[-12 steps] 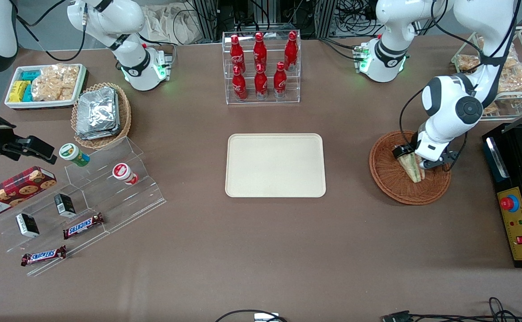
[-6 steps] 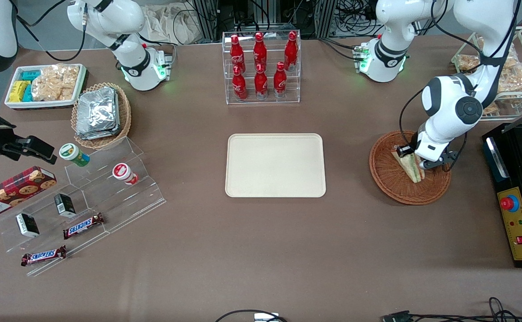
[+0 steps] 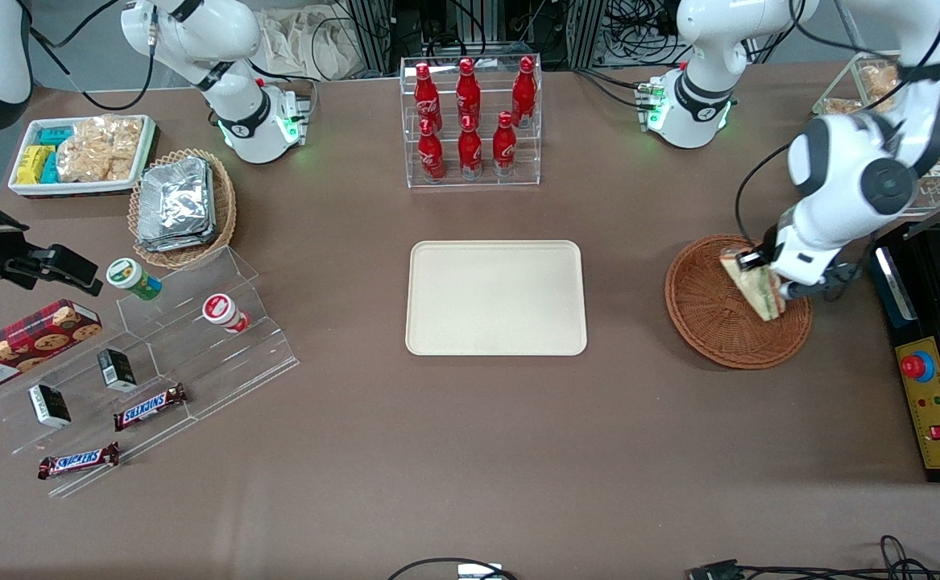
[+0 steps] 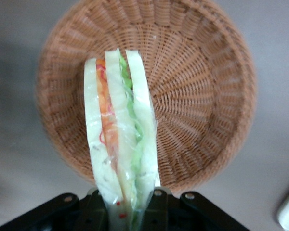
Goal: Place sandwich from basket to tray
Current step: 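Lift the sandwich up out of the basket with the left gripper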
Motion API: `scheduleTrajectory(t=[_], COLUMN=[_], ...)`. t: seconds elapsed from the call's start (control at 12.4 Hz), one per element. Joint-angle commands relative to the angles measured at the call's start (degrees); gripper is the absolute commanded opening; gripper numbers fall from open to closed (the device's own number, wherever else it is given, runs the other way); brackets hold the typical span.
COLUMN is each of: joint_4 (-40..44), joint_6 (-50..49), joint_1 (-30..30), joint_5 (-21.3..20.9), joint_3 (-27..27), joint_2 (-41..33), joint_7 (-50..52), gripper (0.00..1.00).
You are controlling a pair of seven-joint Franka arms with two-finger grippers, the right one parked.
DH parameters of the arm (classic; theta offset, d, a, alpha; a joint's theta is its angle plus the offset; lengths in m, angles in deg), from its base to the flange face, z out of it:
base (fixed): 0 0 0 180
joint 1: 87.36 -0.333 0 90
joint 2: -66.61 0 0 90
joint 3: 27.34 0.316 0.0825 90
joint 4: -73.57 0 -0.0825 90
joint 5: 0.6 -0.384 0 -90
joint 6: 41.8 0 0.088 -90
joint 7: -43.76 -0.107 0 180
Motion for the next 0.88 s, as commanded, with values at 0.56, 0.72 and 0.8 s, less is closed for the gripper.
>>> scheduleTrajectory(t=[0.56,0.72,0.8], joint_4=[41.2,49.0,50.5], joint_6=[-37.1,-38.9,-38.9], joint_1=[6.8,6.4,6.2], joint_5=[0.7,0.1,-1.0], joint_3=[-13.5,-26.2,-31.4], joint_2=[6.9,14.7,17.7], joint_7=[14.1,20.9,23.2], gripper=[0.20,0.20,0.20])
